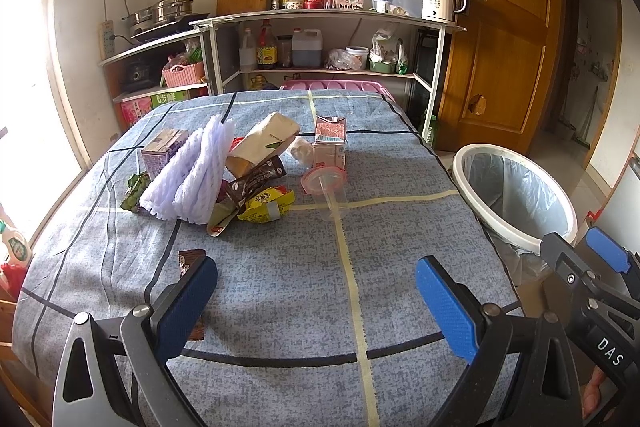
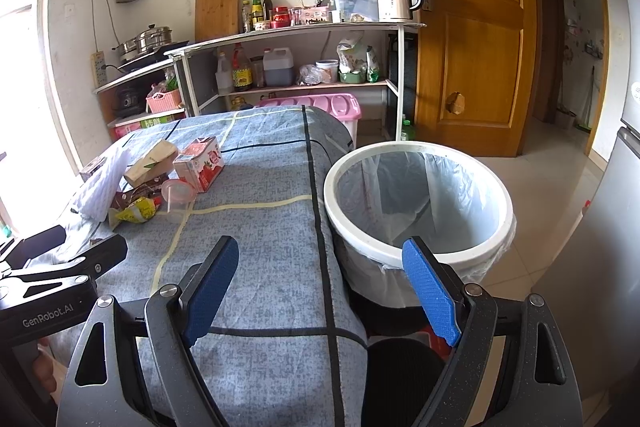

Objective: Collect trash

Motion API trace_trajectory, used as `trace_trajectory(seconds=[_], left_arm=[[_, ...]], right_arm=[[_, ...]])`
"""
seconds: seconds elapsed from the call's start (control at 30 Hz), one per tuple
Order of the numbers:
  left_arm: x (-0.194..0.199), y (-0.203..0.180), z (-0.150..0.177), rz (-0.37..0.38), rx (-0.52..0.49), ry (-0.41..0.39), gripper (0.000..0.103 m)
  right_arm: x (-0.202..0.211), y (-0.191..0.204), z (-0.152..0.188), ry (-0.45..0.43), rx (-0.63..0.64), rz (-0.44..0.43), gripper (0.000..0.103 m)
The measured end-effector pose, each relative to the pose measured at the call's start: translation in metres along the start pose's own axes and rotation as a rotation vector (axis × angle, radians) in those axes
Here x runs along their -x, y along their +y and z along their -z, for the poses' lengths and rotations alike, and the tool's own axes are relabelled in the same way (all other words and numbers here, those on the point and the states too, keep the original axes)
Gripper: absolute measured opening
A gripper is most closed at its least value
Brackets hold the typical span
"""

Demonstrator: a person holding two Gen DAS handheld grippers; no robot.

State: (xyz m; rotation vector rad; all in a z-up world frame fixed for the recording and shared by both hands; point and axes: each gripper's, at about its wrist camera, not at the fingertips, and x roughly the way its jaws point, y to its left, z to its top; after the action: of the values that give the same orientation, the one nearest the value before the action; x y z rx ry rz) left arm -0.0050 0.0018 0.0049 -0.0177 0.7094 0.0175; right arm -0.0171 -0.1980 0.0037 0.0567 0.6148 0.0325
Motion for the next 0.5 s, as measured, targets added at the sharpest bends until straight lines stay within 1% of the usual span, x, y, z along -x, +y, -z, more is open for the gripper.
trace_trajectory(seconds=[0.5], left_arm=[[0.0004,0.0009,0.0000,-0.002,0.001,0.002,0.101]], right_arm=[[0.0003,0.0006,-0.0006,0.002,-0.001,0.002,0.084]])
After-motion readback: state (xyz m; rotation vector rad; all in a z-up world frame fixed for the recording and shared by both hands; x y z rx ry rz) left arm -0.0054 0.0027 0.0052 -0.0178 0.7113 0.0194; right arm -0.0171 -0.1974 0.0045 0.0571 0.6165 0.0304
